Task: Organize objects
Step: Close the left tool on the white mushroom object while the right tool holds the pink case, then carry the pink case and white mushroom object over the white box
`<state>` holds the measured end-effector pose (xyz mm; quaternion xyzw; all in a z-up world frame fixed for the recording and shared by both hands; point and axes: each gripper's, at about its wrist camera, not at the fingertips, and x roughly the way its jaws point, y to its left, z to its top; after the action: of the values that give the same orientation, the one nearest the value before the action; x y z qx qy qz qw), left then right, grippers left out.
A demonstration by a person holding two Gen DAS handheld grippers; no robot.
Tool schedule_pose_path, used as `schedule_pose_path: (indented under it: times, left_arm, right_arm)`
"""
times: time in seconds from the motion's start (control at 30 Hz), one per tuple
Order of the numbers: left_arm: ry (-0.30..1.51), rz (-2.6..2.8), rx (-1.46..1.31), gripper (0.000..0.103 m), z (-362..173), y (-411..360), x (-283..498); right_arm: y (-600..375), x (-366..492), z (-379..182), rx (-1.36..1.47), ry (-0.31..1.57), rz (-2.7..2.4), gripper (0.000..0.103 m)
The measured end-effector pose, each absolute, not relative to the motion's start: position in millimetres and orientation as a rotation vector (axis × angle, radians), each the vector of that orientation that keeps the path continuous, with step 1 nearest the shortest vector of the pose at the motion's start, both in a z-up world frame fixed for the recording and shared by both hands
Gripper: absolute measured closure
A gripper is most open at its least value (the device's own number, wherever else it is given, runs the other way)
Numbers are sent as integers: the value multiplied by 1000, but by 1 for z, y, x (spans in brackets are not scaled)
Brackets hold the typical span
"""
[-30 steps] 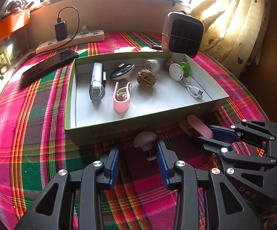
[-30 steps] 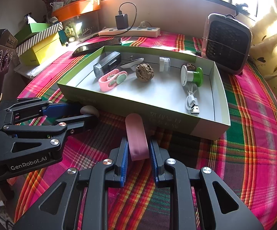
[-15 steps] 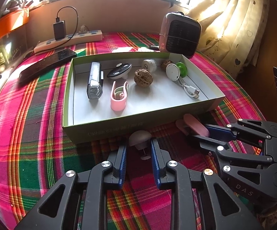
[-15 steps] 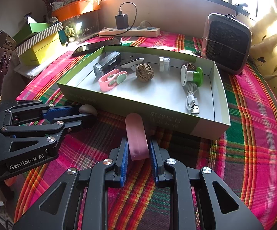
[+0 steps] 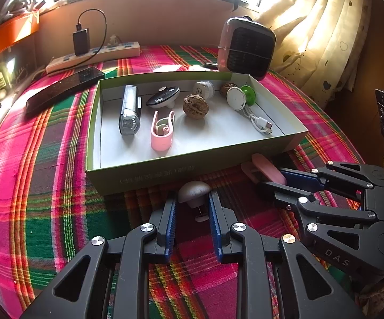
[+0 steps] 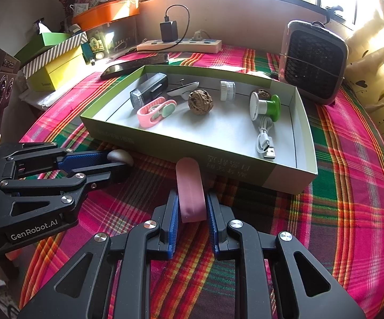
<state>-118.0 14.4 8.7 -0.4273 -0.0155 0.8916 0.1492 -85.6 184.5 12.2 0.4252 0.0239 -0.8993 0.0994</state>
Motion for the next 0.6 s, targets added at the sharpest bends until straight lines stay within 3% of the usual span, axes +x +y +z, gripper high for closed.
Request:
schedule_pose_path:
  times: [0.6]
  left_arm:
    - [-33, 2563, -1187, 82, 24, 17, -109]
  right_arm:
    - [191, -76, 24, 1217, 31, -2679, 84]
